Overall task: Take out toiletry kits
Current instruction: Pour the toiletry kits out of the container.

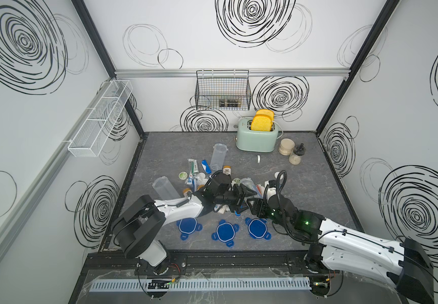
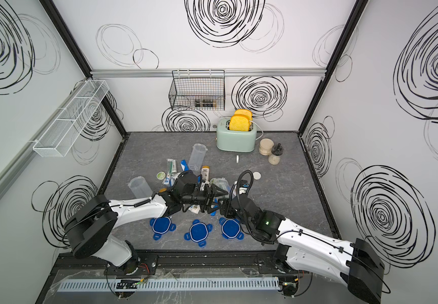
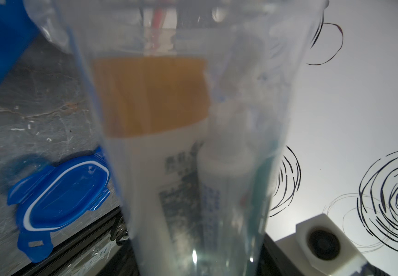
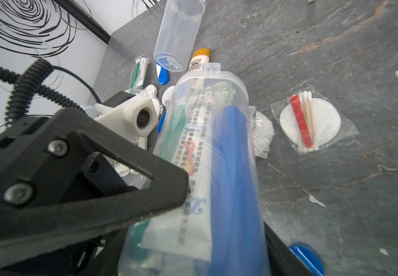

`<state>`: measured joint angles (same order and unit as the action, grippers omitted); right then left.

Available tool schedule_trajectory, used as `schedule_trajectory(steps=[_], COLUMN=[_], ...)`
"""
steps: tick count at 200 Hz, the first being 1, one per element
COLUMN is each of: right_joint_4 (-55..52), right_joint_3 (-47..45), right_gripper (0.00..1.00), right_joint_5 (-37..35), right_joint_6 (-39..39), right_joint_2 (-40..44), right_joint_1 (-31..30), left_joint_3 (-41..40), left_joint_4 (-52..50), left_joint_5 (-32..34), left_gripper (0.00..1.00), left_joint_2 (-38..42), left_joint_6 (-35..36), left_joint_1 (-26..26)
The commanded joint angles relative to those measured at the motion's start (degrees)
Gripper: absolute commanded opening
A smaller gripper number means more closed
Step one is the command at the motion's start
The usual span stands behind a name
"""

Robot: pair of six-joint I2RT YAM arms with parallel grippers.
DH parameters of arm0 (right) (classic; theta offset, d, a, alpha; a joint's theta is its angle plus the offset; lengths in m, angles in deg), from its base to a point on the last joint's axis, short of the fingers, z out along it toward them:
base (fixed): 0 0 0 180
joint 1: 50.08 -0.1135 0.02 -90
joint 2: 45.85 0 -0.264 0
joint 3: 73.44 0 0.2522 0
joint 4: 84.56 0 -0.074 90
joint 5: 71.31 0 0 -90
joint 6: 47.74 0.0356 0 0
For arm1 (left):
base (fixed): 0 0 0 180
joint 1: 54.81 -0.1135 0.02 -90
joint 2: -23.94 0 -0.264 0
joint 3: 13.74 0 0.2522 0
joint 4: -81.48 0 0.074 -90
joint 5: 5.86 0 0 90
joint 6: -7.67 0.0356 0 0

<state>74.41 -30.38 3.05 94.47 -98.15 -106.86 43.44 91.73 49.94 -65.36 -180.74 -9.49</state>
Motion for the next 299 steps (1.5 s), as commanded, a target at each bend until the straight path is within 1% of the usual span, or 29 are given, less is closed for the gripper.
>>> schedule_trajectory(steps=[1, 6, 12, 32, 36, 42, 78, 95, 113, 126, 132, 159, 187, 200, 215, 234, 260, 280, 299], right_joint_4=[-3.46, -3.70, -3.95, -4.67, -4.81, -5.10, -6.12, -7.61, -10.27, -13.16, -14.25, -19.26, -22.99, -24.95, -28.43, -33.50, -38.38, -42.19, -48.88], right_joint_3=[-1.24, -1.32, -1.43, -1.61, -1.61, -1.61, -1.36, -0.16, 1.70, 3.37, 4.11, 7.54, 11.36, 13.71, 16.99, 21.78, 28.07, 33.69, 40.84], right_gripper=[0.39, 0.39, 0.39, 0.37, 0.36, 0.36, 0.34, 0.34, 0.33, 0.34, 0.34, 0.34, 0.33, 0.33, 0.33, 0.33, 0.34, 0.33, 0.33], right_joint_5=[-4.98, -4.86, -4.54, -3.38, -3.10, -2.85, -0.53, 0.93, 3.43, 5.66, 6.96, 11.86, 17.60, 20.60, 22.93, 23.63, 24.40, 23.69, 22.52], right_joint_6=[1.16, 1.02, 0.89, 0.22, 0.10, -0.02, -1.75, -3.25, -5.33, -6.63, -7.41, -10.83, -15.14, -17.73, -20.58, -24.23, -28.24, -30.86, -32.04], right_joint_2=[2.23, 2.47, 2.84, 3.89, 4.09, 4.36, 5.62, 6.04, 5.94, 5.77, 5.71, 4.77, 1.49, -1.01, -4.38, -8.61, -15.05, -20.78, -27.07], right_joint_1=[3.57, 4.01, 4.39, 6.07, 6.34, 6.77, 9.20, 10.55, 12.12, 13.40, 14.04, 17.54, 21.50, 23.13, 24.65, 25.89, 26.72, 26.83, 26.98], left_joint_3=[-0.48, -0.53, -0.46, -0.77, -0.79, -0.88, -1.58, -1.45, -1.10, -0.75, -0.63, 0.37, 4.09, 5.61, 6.19, 4.76, 2.60, 2.53, 3.15], left_joint_4=[3.46, 3.27, 2.99, 2.01, 1.93, 1.69, 1.72, 0.14, -3.77, -8.79, -11.50, -22.21, -35.74, -42.52, -48.32, -51.08, -52.00, -53.52, -55.31], left_joint_5=[-5.01, -5.00, -4.93, -4.37, -4.39, -4.30, -4.38, -3.96, -3.11, -1.83, -0.72, 3.44, 7.80, 12.34, 17.38, 18.37, 16.91, 17.41, 18.99], left_gripper=[0.68, 0.70, 0.75, 0.83, 0.88, 0.90, 0.94, 0.94, 0.94, 0.88, 0.87, 0.86, 0.85, 0.80, 0.79, 0.79, 0.78, 0.75, 0.75], left_joint_2=[1.05, 1.05, 1.13, 1.32, 1.39, 1.41, 1.80, 2.49, 3.72, 5.19, 6.30, 11.25, 15.69, 18.15, 21.41, 25.90, 30.87, 32.91, 33.81], left_joint_6=[2.67, 2.99, 3.40, 4.75, 5.01, 5.36, 6.27, 8.00, 11.42, 15.08, 17.19, 26.42, 39.23, 45.56, 51.88, 57.26, 61.96, 65.28, 68.29], left_joint_1=[0.51, 0.53, 0.51, 0.53, 0.52, 0.52, 0.40, -0.10, -0.96, -2.32, -3.02, -7.00, -11.31, -13.17, -15.52, -19.92, -25.01, -27.11, -28.09])
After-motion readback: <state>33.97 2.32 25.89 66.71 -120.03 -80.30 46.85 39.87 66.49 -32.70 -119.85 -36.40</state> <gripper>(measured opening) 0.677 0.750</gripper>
